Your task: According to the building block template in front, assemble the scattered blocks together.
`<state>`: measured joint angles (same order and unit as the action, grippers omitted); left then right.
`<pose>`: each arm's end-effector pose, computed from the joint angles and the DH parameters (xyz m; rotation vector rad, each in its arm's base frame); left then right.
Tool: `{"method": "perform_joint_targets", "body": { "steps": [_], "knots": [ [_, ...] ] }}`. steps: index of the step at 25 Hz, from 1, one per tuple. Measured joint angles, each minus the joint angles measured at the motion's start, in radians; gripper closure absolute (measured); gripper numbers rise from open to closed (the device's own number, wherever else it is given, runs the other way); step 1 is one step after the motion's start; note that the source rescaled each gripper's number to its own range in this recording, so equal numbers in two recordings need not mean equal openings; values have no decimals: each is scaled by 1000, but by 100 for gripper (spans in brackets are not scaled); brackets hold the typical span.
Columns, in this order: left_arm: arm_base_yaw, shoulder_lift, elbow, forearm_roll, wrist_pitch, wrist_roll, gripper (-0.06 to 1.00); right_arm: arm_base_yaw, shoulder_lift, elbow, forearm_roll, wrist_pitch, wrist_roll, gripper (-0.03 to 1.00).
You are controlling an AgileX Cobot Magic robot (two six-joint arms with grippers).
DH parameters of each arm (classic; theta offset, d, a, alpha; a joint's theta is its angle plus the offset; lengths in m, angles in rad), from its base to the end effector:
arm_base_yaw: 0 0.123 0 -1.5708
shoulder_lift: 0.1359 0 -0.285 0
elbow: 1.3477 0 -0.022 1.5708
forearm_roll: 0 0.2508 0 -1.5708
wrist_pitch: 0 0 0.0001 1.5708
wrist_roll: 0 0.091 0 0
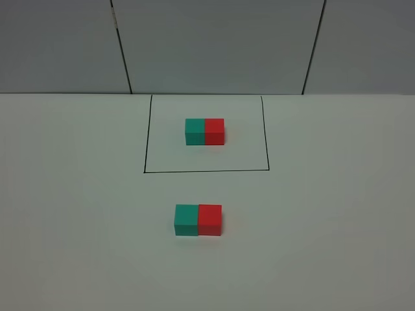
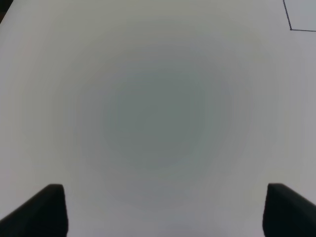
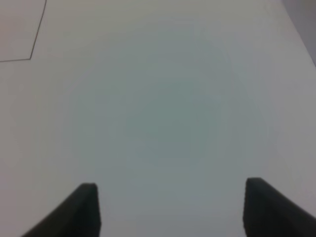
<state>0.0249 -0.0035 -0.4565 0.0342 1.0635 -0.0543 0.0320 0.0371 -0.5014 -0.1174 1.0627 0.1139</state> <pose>-0.0008 0.0027 0.2649 -0.0834 2.0850 0.0234 0.0007 -0.0093 0.2781 0.0881 2.0747 -0.0524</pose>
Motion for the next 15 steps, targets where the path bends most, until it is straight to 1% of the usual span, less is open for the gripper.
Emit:
{"method": "perform_joint_targets", "body": {
  "steps": [15],
  "knots": [
    [0,0,0,0,0,0,3,0,-1,0,0,0,0,22]
  ]
}}
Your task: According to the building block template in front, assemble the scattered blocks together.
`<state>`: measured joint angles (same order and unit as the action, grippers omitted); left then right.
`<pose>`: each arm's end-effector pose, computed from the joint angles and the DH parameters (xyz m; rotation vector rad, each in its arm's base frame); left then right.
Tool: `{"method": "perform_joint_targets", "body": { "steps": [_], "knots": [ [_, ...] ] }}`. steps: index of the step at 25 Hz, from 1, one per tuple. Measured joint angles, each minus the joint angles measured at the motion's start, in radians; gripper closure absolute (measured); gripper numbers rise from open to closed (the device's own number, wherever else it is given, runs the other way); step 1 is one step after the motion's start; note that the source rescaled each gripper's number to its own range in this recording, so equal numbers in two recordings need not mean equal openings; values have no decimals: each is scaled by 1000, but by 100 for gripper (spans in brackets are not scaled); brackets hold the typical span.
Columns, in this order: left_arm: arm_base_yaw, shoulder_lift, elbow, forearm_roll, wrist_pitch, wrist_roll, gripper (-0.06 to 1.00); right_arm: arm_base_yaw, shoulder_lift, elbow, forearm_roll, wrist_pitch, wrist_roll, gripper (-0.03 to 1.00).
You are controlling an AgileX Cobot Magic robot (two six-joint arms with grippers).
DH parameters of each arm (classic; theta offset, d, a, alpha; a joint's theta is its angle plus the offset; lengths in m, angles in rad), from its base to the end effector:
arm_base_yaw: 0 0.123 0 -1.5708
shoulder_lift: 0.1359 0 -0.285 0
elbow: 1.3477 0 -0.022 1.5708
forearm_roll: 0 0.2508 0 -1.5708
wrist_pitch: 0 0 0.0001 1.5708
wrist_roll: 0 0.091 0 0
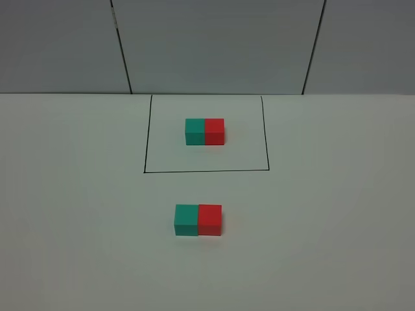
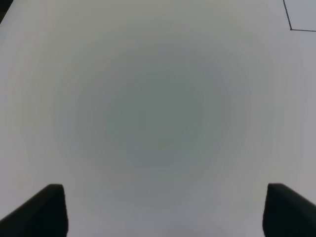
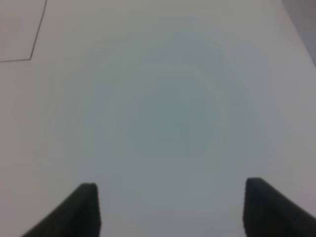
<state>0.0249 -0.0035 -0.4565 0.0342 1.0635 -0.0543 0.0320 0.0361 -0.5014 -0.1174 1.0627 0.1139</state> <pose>-0.0008 0.0027 0.2649 -0.0834 2.0850 0.0234 0.0005 -0.0093 0.2781 0.0881 2.0737 -0.0523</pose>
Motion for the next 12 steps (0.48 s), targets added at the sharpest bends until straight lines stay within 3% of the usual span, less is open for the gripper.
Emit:
{"method": "perform_joint_targets", "body": {
  "steps": [12],
  "knots": [
    [0,0,0,0,0,0,3,0,0,1,0,0,0,22]
  ]
}}
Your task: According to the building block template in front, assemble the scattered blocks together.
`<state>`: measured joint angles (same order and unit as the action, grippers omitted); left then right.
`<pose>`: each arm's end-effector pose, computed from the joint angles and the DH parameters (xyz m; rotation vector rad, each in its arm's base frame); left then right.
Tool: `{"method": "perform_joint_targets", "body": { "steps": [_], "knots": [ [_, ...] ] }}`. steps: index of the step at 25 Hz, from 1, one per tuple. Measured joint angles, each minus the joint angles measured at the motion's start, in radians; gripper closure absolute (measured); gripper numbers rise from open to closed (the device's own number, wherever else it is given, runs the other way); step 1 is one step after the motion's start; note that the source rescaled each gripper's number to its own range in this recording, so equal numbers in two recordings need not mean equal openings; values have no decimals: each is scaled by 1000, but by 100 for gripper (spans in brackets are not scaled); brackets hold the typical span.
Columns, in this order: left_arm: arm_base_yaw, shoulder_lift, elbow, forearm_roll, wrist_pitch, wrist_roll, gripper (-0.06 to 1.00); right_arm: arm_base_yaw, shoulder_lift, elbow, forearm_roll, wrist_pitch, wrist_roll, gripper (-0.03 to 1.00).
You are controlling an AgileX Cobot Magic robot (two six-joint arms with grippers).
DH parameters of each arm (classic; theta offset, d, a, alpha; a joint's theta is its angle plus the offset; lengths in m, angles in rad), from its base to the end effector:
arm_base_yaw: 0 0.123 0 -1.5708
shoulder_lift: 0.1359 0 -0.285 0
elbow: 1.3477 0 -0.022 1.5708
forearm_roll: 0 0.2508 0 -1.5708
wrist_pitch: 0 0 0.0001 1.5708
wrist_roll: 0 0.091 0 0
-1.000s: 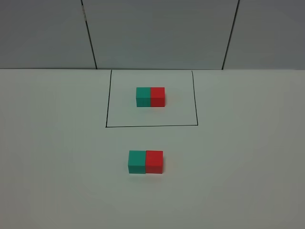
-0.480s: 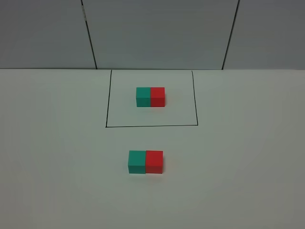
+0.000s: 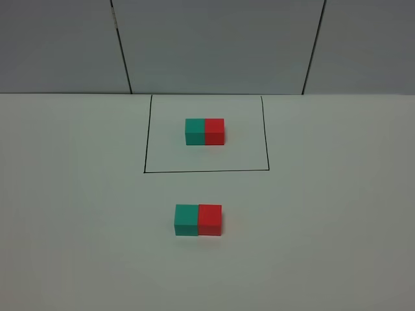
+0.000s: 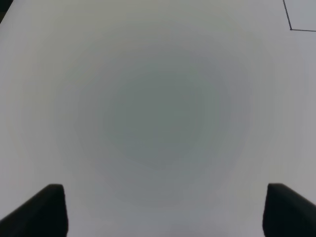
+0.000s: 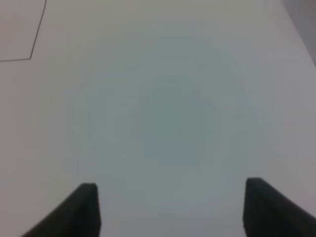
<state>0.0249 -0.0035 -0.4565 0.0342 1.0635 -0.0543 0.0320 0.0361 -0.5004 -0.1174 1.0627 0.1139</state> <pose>-0.0008 0.0027 0.2649 -0.0834 2.0850 0.0234 0.0006 -0.0093 0.2778 0.0881 2.0747 -0.0524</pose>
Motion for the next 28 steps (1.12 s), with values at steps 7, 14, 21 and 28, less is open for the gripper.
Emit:
{"method": "perform_joint_targets", "body": {
  "steps": [7,14,21,28],
  "knots": [
    [0,0,0,0,0,0,3,0,0,0,0,0,0,22],
    [0,0,0,0,0,0,3,0,0,0,0,0,0,22],
    [0,0,0,0,0,0,3,0,0,0,0,0,0,22],
    [0,0,0,0,0,0,3,0,0,0,-1,0,0,22]
  ]
}}
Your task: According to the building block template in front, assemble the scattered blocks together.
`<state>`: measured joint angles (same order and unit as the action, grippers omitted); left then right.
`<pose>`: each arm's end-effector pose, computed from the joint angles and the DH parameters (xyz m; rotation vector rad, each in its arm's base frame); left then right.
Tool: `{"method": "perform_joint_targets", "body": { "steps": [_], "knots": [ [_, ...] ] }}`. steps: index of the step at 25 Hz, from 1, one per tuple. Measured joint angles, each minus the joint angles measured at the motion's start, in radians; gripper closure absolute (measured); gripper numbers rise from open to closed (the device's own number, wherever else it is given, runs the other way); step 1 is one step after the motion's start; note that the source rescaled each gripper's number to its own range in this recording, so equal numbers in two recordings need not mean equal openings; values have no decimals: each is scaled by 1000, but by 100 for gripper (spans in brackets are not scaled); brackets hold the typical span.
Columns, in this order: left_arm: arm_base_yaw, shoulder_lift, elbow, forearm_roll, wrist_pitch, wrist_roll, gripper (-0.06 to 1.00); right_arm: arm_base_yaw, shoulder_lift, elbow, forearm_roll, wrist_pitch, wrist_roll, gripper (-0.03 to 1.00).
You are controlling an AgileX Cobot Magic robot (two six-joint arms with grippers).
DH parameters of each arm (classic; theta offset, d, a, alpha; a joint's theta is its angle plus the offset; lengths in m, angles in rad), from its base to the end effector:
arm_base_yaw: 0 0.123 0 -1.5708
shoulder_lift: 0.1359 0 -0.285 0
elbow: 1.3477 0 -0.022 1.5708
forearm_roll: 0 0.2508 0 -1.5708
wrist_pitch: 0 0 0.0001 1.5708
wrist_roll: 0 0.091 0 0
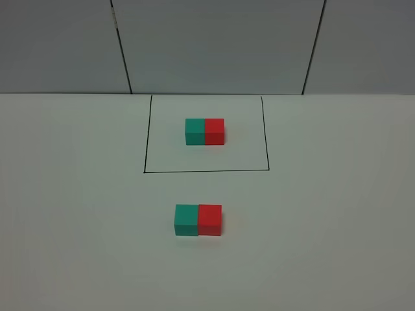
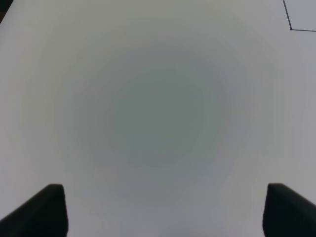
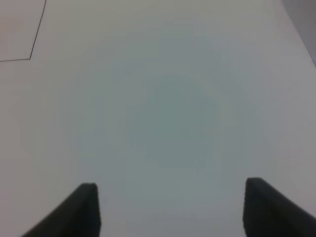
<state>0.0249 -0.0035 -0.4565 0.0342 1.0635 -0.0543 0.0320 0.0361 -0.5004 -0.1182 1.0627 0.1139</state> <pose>-0.0008 0.0027 0.2649 -0.0834 2.0850 0.0234 0.0006 -0.0094 0.2778 0.0881 2.0746 -0.0533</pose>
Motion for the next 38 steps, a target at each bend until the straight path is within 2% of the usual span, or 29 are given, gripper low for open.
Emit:
{"method": "perform_joint_targets", "body": {
  "steps": [38],
  "knots": [
    [0,0,0,0,0,0,3,0,0,0,0,0,0,22]
  ]
}}
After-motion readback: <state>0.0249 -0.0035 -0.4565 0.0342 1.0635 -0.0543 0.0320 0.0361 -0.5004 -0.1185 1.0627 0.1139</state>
